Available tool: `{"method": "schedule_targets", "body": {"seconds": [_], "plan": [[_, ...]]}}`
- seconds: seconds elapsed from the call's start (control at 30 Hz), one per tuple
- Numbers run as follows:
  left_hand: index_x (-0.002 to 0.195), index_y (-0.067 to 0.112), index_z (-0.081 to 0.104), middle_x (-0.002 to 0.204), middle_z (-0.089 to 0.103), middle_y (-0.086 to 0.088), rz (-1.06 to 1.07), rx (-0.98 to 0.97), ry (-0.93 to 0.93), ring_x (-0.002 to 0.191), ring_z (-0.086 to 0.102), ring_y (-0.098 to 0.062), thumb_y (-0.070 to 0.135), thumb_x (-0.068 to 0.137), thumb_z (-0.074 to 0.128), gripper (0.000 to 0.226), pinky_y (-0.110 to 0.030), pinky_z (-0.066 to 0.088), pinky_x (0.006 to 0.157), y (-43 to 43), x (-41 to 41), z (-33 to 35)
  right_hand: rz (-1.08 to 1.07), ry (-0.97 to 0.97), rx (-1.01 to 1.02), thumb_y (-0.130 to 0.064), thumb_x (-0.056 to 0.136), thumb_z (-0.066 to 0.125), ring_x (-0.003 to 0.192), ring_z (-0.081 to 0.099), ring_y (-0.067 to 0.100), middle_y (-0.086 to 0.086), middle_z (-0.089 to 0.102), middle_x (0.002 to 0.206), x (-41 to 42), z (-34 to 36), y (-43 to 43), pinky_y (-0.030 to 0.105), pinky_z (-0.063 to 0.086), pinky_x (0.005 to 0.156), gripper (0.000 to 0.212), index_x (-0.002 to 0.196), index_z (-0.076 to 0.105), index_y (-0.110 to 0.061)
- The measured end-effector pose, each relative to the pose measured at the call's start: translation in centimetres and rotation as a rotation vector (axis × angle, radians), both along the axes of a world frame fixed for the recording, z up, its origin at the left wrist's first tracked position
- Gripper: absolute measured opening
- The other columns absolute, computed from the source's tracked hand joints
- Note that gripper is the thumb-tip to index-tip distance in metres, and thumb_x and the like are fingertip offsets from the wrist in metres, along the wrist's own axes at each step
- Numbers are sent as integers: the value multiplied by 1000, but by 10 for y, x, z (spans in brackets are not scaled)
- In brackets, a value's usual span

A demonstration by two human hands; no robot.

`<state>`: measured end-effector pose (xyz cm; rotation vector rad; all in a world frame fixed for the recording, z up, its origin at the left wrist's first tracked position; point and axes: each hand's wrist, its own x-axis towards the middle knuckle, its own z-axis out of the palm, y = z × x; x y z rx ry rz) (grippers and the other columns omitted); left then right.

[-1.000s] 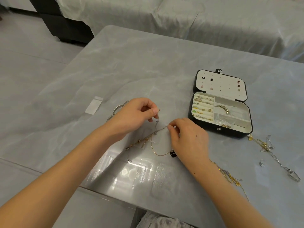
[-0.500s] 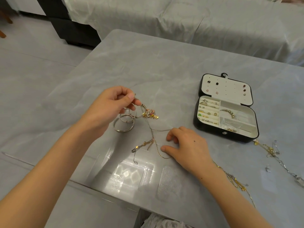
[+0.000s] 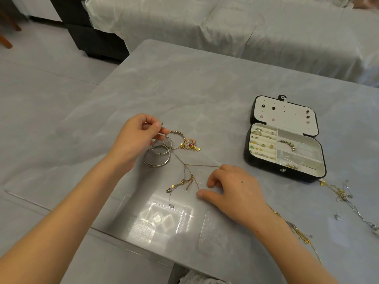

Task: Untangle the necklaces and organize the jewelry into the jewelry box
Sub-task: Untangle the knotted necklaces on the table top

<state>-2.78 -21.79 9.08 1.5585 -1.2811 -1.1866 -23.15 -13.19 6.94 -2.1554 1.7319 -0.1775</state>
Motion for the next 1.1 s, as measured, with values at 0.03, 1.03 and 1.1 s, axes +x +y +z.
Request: {"method": "schedule_targets", "body": {"seconds": [0.03,1.03,1.1], "plan": [[86,19,52,79,69,3,11,-14,-45,60,63,-3,11,96,48,13,-15,43,56,1,-3,-2,24,21,12,-58,81,55,96,48,9,-12,52,100,1,1,1,22,35,76,35,99,57,-28],[71,24,65,62,64,10,-321,31,-693,65,58,-2,21,78,68,8,-21,43,60,83,9,-25,140,295,202,-28,90,48,87,56,19,-2,61,94,0,32,39,28,42,73,17,92,60,-17],[70,22,67,63,63,9,-266,-4,-680,65,57,-3,24,79,68,9,-19,42,59,78,2,-25,30,167,109,-36,92,47,93,56,17,-6,60,98,8,28,29,27,43,77,21,97,62,-21]]}}
